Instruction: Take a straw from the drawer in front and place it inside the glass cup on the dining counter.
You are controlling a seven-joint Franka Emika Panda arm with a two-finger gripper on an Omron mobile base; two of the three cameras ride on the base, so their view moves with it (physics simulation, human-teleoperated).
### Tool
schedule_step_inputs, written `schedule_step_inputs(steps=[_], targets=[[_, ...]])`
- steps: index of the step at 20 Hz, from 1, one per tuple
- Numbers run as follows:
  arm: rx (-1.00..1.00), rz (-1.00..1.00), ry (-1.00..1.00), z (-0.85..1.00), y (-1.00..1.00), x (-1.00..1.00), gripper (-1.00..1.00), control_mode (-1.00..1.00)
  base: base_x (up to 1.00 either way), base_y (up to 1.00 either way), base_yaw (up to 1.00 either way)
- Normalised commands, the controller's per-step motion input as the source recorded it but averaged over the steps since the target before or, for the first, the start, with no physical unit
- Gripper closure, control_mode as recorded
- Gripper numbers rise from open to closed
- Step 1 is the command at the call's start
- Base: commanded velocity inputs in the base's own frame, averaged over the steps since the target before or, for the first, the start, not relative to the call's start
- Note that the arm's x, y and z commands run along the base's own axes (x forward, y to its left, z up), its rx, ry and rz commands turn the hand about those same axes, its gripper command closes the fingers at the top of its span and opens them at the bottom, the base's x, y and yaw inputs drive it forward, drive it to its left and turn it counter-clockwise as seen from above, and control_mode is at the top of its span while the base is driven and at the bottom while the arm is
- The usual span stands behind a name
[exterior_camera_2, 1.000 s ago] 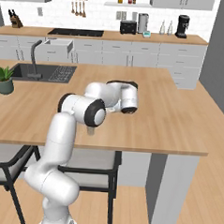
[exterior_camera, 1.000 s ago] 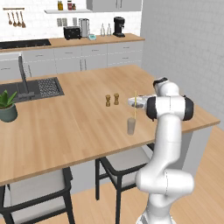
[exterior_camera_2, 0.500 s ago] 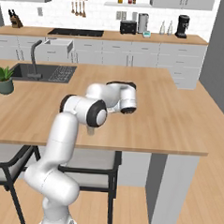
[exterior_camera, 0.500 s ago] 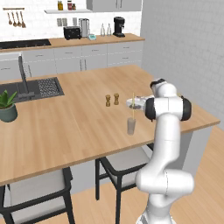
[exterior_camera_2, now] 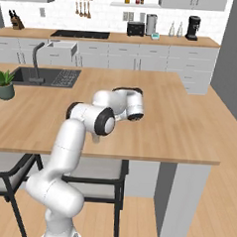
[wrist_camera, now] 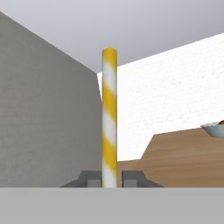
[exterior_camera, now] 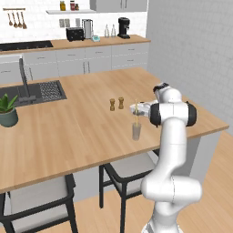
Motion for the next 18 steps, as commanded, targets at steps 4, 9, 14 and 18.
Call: schedule_step_inputs(steps=[4,9,14,18], targets=[[-0.02,0.03,-0.11,-0.36,0.01,0.28,1.0,-1.0,0.0,0.0,0.0],[-0.01,0.03,-0.1,-0.28,0.0,0.33,1.0,-1.0,0.0,0.0,0.0],[-0.03,0.05,-0.16,-0.21,0.07,-0.18,1.0,-1.0,0.0,0.0,0.0],[0.0,0.07,-0.1,-0.26,0.3,-0.74,1.0,-1.0,0.0,0.0,0.0]])
